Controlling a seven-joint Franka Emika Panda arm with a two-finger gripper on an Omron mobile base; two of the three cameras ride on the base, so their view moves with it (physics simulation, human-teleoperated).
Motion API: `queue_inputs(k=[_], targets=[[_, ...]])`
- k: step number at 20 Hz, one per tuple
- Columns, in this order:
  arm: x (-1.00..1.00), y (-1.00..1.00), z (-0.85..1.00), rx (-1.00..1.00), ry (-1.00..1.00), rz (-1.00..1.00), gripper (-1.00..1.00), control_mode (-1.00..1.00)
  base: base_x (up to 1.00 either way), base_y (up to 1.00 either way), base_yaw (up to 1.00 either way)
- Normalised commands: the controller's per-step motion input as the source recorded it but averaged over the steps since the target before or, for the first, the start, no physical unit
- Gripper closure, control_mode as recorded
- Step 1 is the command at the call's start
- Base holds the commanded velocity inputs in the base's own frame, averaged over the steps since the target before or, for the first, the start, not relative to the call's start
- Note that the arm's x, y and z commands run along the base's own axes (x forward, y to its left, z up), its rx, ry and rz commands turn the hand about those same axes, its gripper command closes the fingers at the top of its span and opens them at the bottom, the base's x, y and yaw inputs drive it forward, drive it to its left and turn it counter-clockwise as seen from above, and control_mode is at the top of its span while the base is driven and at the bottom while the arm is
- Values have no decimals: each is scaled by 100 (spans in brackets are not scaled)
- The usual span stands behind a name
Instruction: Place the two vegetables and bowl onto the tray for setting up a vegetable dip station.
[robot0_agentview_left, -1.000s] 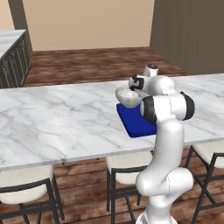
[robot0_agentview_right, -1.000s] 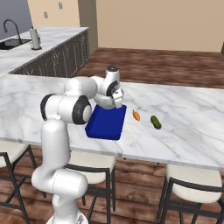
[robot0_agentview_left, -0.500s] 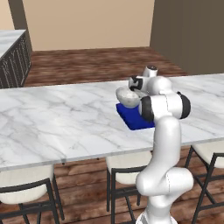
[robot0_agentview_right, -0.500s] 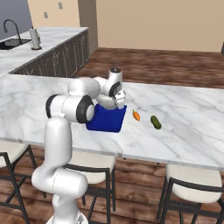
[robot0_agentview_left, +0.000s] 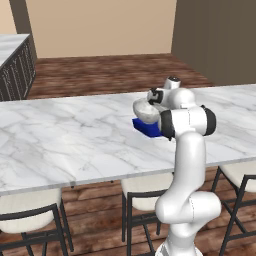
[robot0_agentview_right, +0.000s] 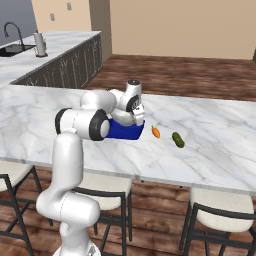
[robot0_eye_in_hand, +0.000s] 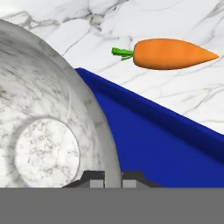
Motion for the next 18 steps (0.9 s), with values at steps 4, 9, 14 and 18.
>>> queue_inputs(k=[4, 9, 14, 18], targets=[[-10, -31, 11, 0, 0, 0, 100, -100, 0, 0, 0], [-11, -24, 4, 0, 1, 0, 100, -100, 0, 0, 0], [-20, -6, 0, 0, 3, 0, 100, -100, 0, 0, 0], [-7, 0, 0, 0, 0, 0, 100, -100, 0, 0, 0]])
